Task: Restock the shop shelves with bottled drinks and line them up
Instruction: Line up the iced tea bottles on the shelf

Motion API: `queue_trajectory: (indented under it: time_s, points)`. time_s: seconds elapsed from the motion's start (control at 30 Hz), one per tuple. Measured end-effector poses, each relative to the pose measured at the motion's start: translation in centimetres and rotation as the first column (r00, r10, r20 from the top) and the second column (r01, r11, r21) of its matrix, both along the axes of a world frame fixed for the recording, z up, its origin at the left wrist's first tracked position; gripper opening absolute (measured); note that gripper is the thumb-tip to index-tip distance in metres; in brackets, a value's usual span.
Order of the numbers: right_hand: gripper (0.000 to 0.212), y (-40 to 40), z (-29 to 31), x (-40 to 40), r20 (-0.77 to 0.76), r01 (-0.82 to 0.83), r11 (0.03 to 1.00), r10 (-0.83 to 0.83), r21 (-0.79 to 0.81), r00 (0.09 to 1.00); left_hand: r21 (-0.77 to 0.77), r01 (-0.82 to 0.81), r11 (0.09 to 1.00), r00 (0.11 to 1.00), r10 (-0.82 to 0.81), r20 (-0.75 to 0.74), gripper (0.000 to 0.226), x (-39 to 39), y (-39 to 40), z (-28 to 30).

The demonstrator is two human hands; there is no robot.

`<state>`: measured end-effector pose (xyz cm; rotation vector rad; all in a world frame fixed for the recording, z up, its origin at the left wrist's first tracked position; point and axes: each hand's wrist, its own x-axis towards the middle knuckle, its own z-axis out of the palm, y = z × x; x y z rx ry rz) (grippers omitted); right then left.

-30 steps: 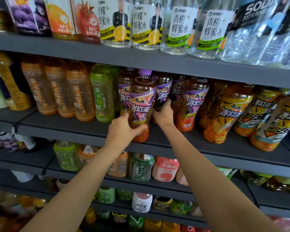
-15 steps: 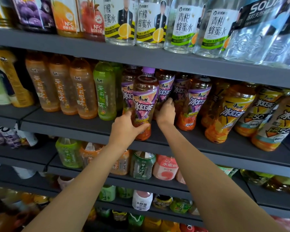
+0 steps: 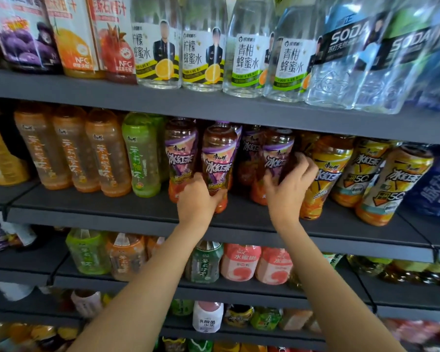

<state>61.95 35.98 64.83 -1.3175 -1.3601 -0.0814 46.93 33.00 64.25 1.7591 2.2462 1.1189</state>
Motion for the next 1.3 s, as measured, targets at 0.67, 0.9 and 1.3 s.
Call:
queue_trajectory:
  time_s: [0.67,0.9,1.3]
  points:
    - [0.053,-0.7,-2.1,-1.6,-0.020,-0.126,0.901,0.129,-0.414,0.991,0.250,-0.016,0.968,0.983,-0.031,0.183,0.062,1.9,0.2,-1.8]
    - [0.031,-2.7,-3.0,-1.7,0.046,-0.270,0.919,0.294,-0.287,0.955,0.321,0.155,0.934,0.946,-0.235,0.225,0.067,4.9,-0.8,-0.8]
    - [0.058,5.5,0.3,1.1,-0.158,-0.280,0.792,0.232,-0.543,0.960,0.213,0.243,0.946,0.946,-0.280,0.166,0.050,1.1,-0.8,0.6]
